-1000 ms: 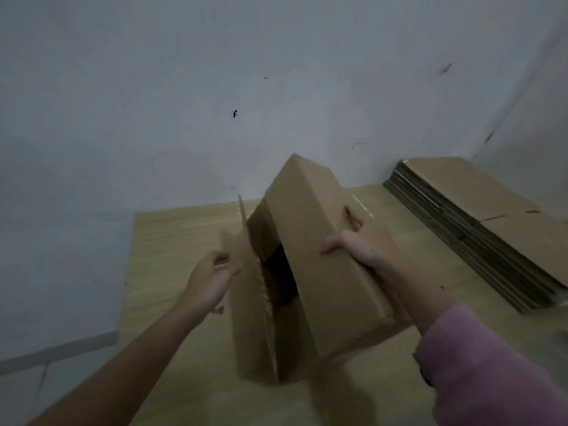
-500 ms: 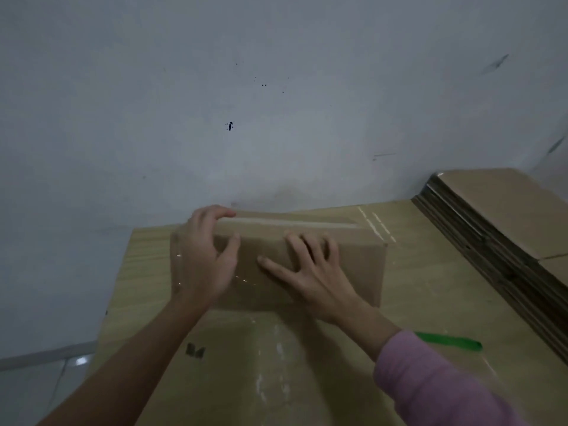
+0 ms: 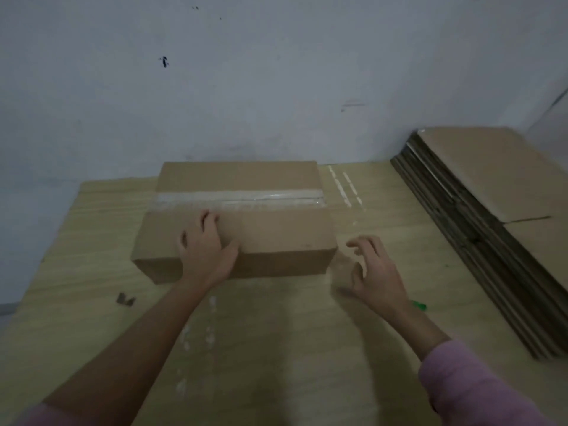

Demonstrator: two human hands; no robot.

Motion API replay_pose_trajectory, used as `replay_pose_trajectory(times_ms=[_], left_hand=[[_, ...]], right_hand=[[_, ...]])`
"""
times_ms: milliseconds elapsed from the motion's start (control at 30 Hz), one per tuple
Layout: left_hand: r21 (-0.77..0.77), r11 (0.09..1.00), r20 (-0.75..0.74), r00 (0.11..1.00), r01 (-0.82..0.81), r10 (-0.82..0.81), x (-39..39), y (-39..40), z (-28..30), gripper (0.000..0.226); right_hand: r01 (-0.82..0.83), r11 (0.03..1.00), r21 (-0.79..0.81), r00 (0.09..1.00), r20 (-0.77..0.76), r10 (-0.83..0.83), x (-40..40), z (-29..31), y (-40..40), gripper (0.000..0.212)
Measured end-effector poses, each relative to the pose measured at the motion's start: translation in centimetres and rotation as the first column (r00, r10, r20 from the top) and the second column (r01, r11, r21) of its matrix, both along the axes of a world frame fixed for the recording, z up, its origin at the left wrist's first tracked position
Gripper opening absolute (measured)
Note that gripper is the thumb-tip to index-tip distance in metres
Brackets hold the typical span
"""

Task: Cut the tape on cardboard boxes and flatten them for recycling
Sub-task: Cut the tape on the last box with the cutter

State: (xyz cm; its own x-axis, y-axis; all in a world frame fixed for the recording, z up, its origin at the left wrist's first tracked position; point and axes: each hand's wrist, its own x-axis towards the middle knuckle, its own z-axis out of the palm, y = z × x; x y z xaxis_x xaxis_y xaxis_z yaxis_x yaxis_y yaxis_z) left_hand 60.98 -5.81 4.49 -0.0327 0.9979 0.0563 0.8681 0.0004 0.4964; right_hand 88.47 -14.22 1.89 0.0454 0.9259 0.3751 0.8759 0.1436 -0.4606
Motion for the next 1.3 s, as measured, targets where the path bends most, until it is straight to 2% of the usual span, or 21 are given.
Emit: replay_pose_trajectory(times_ms=[67,133,200,267,367,467,533,567,633,733,833,900,967,1033,1067,1100,1167,1233,1300], left_hand=[[-0.015,1.000,-0.061,0.998,-0.025,0.024,0.9,-0.1,-0.3,0.073],[-0.036,0.999,-0.235,0.972,0.015,-0.023,1.3,-0.3,-0.6,0.080],[-0.063,0.997,-0.333,0.941,0.044,-0.063,1.4,-0.4,-0.6,0.085],[-0.082,0.996,-0.335,0.940,0.038,-0.064,1.3,-0.3,-0.4,0.086],[-0.113,0.993,-0.330,0.941,0.037,-0.073,1.2,-0.4,0.0,0.088],[-0.127,0.990,-0.315,0.944,0.063,-0.100,0.7,-0.7,0.2,0.104],[-0.130,0.985,-0.313,0.937,0.117,-0.152,0.0,-1.1,0.3,0.111],[-0.126,0.980,-0.316,0.930,0.155,-0.187,-0.5,-1.4,0.3,0.113],[-0.117,0.961,-0.323,0.905,0.252,-0.277,-1.6,-2.2,0.2,0.117],[-0.111,0.909,-0.278,0.865,0.402,-0.417,-3.2,-3.3,-0.1,0.107],[-0.090,0.875,-0.272,0.833,0.476,-0.481,-4.1,-4.1,-0.5,0.094],[-0.084,0.868,-0.253,0.832,0.489,-0.493,-4.0,-4.3,-0.4,0.093],[-0.066,0.891,-0.157,0.877,0.450,-0.454,-4.0,-4.0,0.1,0.094],[0.013,0.947,-0.011,0.947,0.321,-0.321,-4.0,-3.1,0.4,0.095],[0.057,0.971,0.026,0.972,0.230,-0.232,-4.1,-2.4,0.4,0.094],[0.101,0.985,0.031,0.989,0.139,-0.143,-4.1,-1.7,0.4,0.089],[0.170,0.985,0.028,0.999,-0.038,0.034,-4.1,0.0,0.5,0.077],[0.161,0.966,0.041,0.979,-0.202,0.198,-4.2,1.6,0.9,0.064],[0.084,0.957,0.040,0.961,-0.277,0.275,-4.8,3.0,1.0,0.053]], right_hand=[[0.002,0.986,-0.165,1.000,0.005,-0.002,1.9,-1.7,-1.5,0.043],[0.054,0.944,-0.327,0.996,0.080,-0.029,3.1,-3.1,-2.4,0.048],[0.110,0.904,-0.413,0.988,0.145,-0.054,3.8,-4.2,-2.7,0.041],[0.112,0.916,-0.386,0.989,0.137,-0.063,4.2,-4.9,-2.7,0.027],[0.113,0.937,-0.331,0.994,0.043,-0.105,4.7,-4.6,-2.4,0.012],[0.123,0.971,-0.207,0.984,-0.103,-0.147,5.6,-3.3,-1.4,0.012],[0.125,0.984,-0.129,0.953,-0.261,-0.155,5.7,-1.3,-0.5,0.015],[0.116,0.985,-0.127,0.911,-0.382,-0.156,5.5,-0.1,-0.1,0.016],[0.067,0.985,-0.156,0.767,-0.623,-0.151,4.7,2.6,0.9,0.019],[-0.036,0.977,-0.211,0.576,-0.803,-0.152,3.2,6.0,2.2,0.024],[-0.145,0.952,-0.268,0.412,-0.891,-0.188,1.1,8.0,3.3,0.021],[-0.205,0.931,-0.303,0.362,-0.907,-0.215,-0.5,8.7,4.2,0.016],[-0.284,0.898,-0.336,0.334,-0.913,-0.236,-2.7,9.0,5.5,0.014],[-0.345,0.877,-0.333,0.298,-0.925,-0.234,-4.9,9.2,6.9,0.016],[-0.363,0.870,-0.334,0.297,-0.926,-0.232,-6.1,9.0,7.6,0.016],[-0.366,0.863,-0.349,0.345,-0.912,-0.222,-7.2,8.9,8.3,0.016],[-0.329,0.854,-0.404,0.562,-0.810,-0.167,-9.1,8.3,9.6,0.019],[-0.324,0.830,-0.453,0.701,-0.705,-0.111,-10.8,7.8,10.9,0.022],[-0.368,0.773,-0.517,0.769,-0.637,-0.061,-12.3,7.3,12.1,0.026]])
